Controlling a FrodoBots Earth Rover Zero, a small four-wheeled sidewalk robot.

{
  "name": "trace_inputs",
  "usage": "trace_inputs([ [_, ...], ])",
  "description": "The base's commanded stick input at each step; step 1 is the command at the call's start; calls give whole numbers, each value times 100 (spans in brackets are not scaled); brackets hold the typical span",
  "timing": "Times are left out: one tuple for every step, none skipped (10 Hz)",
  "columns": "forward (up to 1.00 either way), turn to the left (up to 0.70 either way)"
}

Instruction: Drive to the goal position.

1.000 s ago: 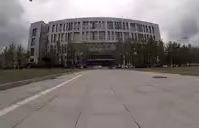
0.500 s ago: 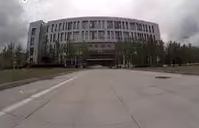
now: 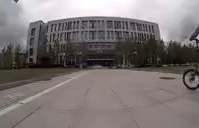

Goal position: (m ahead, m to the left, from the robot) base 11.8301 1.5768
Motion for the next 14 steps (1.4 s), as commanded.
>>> trace_inputs([
  [70, 0],
  [70, 0],
  [70, 0],
  [70, 0],
  [70, 0],
  [70, 0],
  [70, 0],
  [70, 0],
  [70, 0],
  [70, 0],
  [70, 0],
  [70, 0],
  [70, 0],
  [70, 0],
])
